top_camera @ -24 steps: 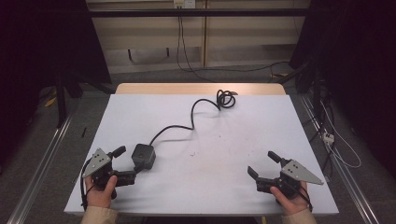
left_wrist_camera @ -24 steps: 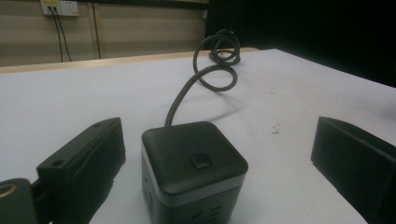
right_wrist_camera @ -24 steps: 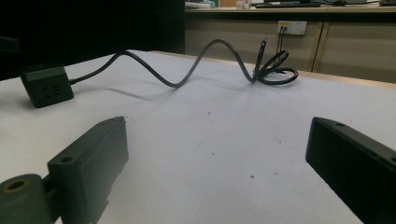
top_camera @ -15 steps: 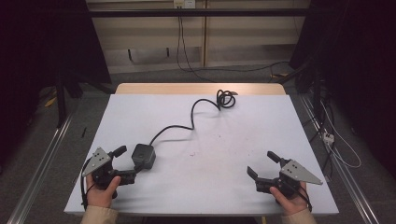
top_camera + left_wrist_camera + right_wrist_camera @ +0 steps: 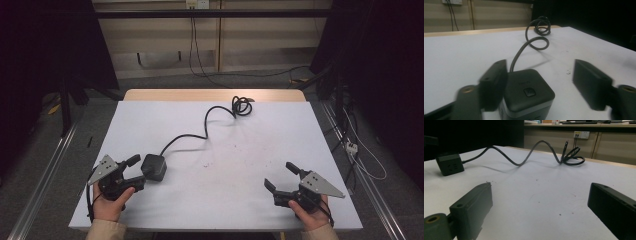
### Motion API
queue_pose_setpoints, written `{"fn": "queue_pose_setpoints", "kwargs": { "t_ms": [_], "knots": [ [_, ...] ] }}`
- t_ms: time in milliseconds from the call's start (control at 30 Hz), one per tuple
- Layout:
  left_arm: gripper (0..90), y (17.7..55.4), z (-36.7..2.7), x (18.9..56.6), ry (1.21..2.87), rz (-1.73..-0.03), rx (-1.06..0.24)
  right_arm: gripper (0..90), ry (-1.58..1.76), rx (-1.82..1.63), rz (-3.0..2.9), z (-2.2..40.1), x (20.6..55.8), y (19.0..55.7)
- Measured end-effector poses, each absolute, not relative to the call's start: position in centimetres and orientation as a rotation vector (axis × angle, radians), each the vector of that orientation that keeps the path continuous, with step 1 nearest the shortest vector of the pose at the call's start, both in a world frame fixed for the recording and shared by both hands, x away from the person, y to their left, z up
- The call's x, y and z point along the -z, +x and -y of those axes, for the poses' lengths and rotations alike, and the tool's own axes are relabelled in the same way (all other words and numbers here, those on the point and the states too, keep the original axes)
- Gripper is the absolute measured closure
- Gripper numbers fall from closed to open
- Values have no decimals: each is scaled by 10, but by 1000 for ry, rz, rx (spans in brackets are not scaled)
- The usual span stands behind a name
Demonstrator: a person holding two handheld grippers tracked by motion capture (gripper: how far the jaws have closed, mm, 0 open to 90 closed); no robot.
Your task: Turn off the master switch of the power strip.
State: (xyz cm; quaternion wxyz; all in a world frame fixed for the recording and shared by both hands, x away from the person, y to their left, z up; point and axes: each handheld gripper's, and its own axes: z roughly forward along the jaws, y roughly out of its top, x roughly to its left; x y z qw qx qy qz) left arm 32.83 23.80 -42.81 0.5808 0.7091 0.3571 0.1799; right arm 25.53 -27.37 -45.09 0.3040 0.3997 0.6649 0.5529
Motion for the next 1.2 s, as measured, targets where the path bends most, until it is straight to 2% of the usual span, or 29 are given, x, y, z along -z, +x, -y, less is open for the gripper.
{"fn": "queue_pose_setpoints", "kwargs": {
  "t_ms": [67, 100, 300, 467, 733, 1200],
  "knots": [
    [355, 329, -238, 427, 1663, -828, -416, 49, 1059, -1466, -1761, 274, 451, 255],
    [425, 329, -238, 427, 1664, -828, -418, 49, 1059, -1465, -1762, 273, 451, 255],
    [537, 332, -240, 426, 1667, -829, -405, 49, 1059, -1465, -1763, 273, 451, 255],
    [583, 333, -238, 425, 1689, -822, -400, 51, 1059, -1466, -1763, 273, 451, 255],
    [589, 337, -236, 427, 1692, -835, -384, 50, 1057, -1466, -1758, 273, 450, 255],
    [706, 343, -236, 424, 1704, -849, -368, 47, 1054, -1463, -1755, 273, 450, 255]
  ]
}}
